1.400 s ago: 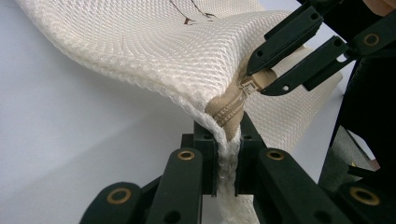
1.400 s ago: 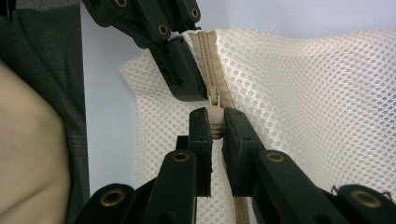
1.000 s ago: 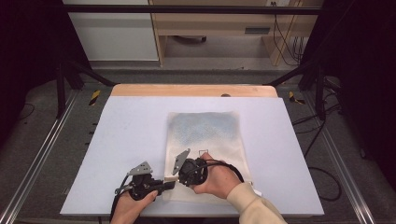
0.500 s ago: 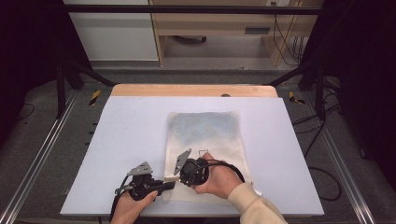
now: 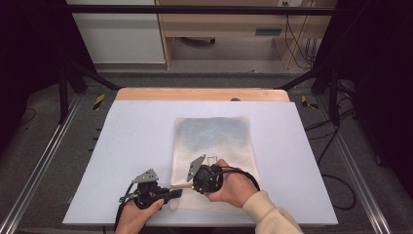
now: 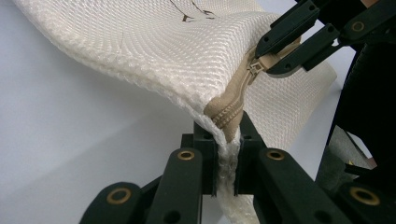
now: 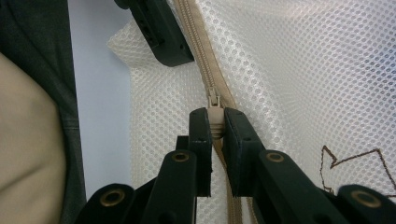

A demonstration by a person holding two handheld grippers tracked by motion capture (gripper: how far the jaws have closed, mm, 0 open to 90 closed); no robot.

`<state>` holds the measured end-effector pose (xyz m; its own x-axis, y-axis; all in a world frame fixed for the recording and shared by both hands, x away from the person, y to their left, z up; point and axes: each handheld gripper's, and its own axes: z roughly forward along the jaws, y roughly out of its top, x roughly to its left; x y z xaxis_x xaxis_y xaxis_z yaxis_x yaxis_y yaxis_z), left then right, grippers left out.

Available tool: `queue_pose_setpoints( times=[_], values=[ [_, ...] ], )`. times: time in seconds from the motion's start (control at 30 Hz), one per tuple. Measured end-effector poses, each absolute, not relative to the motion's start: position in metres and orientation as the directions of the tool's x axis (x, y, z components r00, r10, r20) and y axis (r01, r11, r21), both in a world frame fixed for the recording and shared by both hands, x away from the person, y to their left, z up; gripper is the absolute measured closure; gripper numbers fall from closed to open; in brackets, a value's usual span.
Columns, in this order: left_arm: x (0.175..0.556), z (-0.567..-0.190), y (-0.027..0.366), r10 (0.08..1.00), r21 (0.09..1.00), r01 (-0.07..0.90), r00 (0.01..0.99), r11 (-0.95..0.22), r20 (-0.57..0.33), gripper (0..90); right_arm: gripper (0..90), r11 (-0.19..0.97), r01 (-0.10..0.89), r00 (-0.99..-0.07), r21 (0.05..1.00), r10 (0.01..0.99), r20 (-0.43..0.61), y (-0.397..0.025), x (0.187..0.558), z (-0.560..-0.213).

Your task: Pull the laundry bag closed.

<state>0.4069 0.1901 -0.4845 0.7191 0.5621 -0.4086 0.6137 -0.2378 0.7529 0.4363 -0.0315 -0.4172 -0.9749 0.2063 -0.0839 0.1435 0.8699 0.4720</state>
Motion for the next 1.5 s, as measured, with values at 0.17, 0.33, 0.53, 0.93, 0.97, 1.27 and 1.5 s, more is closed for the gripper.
queue_pose_setpoints(
  times=[0.17,0.33,0.53,0.93,0.97,1.27,1.5],
  values=[
    [0.407,-0.485,0.189,0.561,0.752,0.614,0.719,-0.238,-0.41,82.8,82.2,0.869,0.143,-0.975,0.474,0.206,-0.083,-0.033,0.436,-0.418],
    [0.406,-0.485,0.187,0.562,0.755,0.61,0.722,-0.242,-0.404,82.8,82.2,0.871,0.14,-0.975,0.47,0.203,-0.086,-0.035,0.436,-0.417],
    [0.406,-0.485,0.185,0.561,0.757,0.608,0.723,-0.24,-0.403,82.8,82.2,0.87,0.147,-0.974,0.471,0.211,-0.084,-0.037,0.436,-0.416],
    [0.406,-0.486,0.185,0.56,0.755,0.608,0.725,-0.245,-0.402,82.8,82.2,0.867,0.153,-0.974,0.473,0.215,-0.077,-0.04,0.435,-0.418],
    [0.406,-0.486,0.185,0.56,0.754,0.61,0.723,-0.243,-0.404,82.8,82.2,0.872,0.146,-0.974,0.468,0.209,-0.085,-0.04,0.436,-0.418],
    [0.406,-0.487,0.185,0.561,0.752,0.613,0.72,-0.242,-0.407,82.8,82.3,0.871,0.159,-0.972,0.465,0.221,-0.08,-0.049,0.436,-0.418],
    [0.407,-0.488,0.185,0.563,0.749,0.616,0.719,-0.244,-0.408,82.8,82.2,0.87,0.173,-0.969,0.461,0.234,-0.078,-0.055,0.436,-0.418]
  ],
)
